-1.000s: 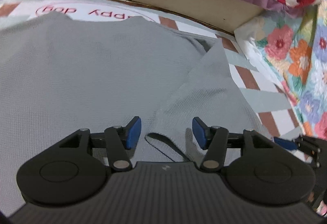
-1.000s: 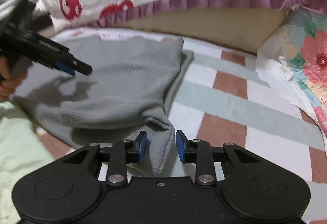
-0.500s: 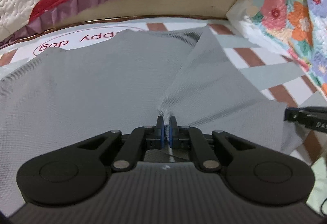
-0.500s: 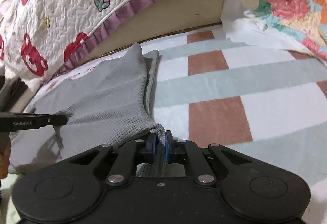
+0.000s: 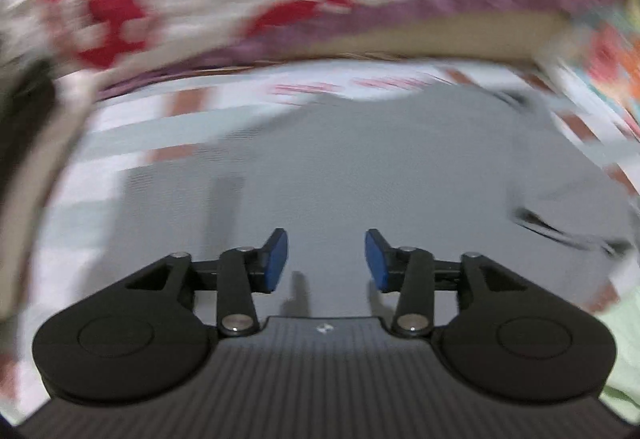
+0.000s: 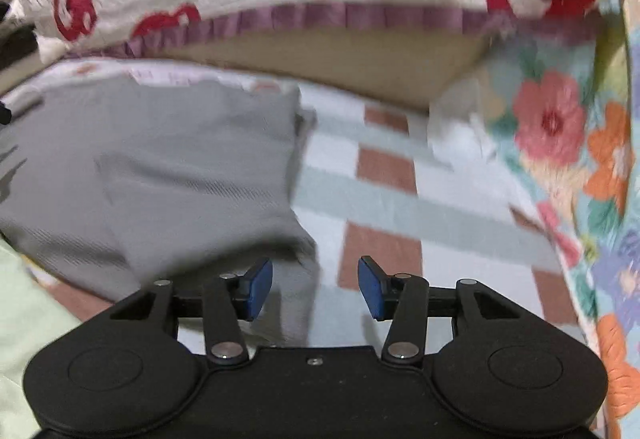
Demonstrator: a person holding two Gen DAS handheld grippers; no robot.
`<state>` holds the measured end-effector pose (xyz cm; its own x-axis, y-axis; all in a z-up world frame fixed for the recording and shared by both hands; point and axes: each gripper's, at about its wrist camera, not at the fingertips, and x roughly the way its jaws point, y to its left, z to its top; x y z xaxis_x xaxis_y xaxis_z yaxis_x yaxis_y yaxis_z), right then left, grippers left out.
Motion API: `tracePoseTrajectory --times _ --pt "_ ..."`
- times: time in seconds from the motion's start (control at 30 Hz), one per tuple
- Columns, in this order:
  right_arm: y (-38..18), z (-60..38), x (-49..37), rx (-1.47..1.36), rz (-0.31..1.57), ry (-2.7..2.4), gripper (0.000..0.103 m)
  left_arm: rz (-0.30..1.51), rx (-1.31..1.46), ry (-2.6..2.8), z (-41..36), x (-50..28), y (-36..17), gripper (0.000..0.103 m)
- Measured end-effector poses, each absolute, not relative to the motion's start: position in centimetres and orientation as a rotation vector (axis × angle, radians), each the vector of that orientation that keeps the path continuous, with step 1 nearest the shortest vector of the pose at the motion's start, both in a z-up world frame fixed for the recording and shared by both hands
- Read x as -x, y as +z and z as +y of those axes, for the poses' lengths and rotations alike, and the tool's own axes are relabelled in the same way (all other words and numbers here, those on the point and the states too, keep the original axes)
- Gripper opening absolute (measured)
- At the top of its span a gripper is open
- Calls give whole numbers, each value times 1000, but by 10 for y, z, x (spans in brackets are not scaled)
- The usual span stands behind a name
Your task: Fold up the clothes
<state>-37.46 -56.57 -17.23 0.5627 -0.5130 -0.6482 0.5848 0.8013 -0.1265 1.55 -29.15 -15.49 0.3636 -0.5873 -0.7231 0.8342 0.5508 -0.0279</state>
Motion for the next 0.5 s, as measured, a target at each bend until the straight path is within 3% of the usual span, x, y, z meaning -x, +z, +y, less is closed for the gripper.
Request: tracePoseTrajectory --times 0.17,0.3,0.5 --pt "-129 -532 299 72 712 -437 53 910 -139 -760 -233 -89 -160 46" --pt "-97 -492 228 167 651 -261 60 906 -94 -719 -205 -101 -166 53" --pt "-105 -446 145 107 665 -100 60 1003 102 -643 -162 -134 -191 56"
